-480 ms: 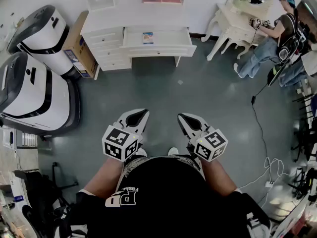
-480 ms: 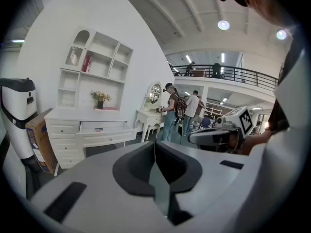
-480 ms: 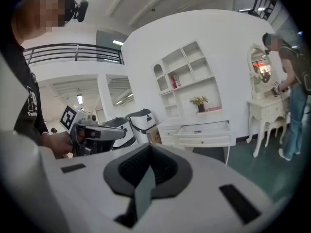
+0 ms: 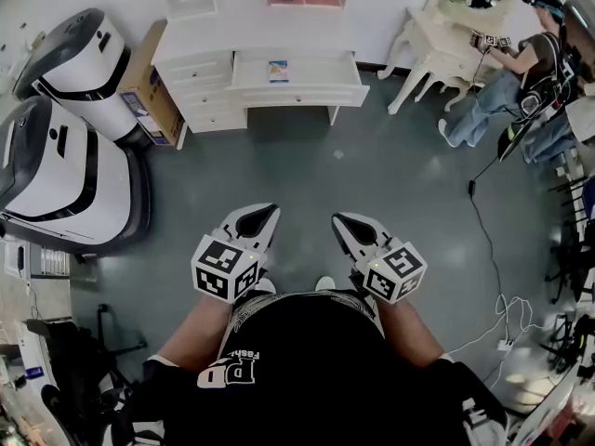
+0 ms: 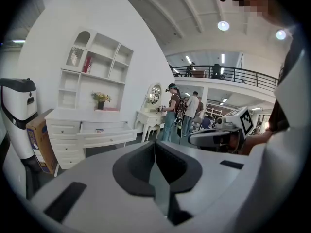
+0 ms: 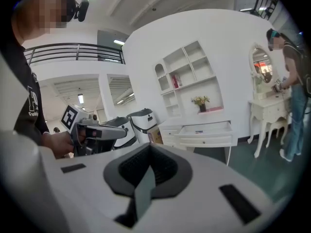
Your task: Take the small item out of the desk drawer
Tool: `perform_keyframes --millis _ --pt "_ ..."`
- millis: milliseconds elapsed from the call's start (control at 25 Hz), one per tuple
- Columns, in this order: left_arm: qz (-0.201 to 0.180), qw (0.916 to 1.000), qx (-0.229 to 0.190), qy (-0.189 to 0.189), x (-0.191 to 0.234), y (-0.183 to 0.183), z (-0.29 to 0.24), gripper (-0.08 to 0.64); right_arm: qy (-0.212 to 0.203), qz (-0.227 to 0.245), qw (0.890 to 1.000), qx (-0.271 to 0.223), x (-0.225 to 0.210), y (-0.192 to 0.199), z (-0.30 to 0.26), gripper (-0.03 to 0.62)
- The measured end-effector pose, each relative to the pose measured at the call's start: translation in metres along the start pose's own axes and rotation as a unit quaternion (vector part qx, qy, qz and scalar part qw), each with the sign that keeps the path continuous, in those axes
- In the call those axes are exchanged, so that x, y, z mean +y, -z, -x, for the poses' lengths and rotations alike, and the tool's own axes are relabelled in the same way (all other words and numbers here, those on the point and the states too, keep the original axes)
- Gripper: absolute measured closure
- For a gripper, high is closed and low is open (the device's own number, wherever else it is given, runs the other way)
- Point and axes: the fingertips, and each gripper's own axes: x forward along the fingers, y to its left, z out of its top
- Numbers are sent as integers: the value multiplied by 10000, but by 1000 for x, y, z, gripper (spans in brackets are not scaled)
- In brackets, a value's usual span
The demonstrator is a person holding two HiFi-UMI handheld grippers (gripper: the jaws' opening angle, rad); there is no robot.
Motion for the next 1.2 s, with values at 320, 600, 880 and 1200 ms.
perform_keyframes --millis 320,600,880,1200 --pt "91 9999 63 50 7 9 3 544 241 89 9997 -20 5 2 -5 584" --pt "303 9995 101 78 23 25 14 543 -41 188 9997 115 32 10 -21 583" --pt "191 9998 19 72 48 25 35 544 -50 216 9997 122 57 14 -46 583" --pt "88 9995 113 273 67 32 49 545 304 -52 9995 103 64 22 -61 583"
